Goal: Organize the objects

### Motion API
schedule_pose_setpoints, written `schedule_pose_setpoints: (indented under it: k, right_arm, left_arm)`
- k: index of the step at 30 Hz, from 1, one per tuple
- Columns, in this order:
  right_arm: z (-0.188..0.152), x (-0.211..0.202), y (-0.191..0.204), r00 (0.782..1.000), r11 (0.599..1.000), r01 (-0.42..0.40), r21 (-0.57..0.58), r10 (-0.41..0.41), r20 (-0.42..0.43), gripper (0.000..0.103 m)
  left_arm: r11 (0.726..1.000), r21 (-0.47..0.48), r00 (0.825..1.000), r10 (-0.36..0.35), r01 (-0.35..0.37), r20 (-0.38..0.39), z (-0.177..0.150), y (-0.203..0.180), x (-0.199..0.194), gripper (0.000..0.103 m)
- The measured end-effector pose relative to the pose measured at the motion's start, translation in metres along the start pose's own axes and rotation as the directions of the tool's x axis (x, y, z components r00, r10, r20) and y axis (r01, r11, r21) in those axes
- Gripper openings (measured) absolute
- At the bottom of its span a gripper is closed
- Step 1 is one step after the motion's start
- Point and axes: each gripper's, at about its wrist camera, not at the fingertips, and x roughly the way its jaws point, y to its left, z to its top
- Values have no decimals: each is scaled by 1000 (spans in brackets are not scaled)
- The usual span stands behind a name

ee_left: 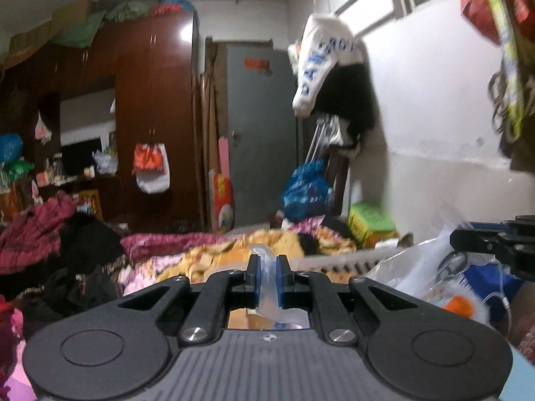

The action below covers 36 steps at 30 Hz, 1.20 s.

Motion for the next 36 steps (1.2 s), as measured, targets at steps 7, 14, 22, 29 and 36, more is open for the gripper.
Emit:
schedule_pose_setpoints:
  k: [7,14,22,29,36]
  right_arm:
    - [-24,13,-6,990,997,73,-27,-76,-119,10]
    - [-29,13,-18,983,996,87,17,-83,-165,51]
    - [-22,4,-21,987,995,90,50,-82,-139,103]
    - [-21,-9,-17,988,997,51,62,-42,-146,103]
    - [-14,-35,-3,983,992,106,67,-95,-158,103]
  left_arm:
    - [999,16,996,49,-47,-80,-21,6,26,13]
    - [1000,1,994,1,-1,-112,-25,14,27,70]
    - [998,69,998,10,-6,-66,-16,0,6,102]
    - [995,93,997,-22,30,-80,-15,-6,-22,102]
    - [992,104,994,-60,69,-87,-23,-8,-62,102]
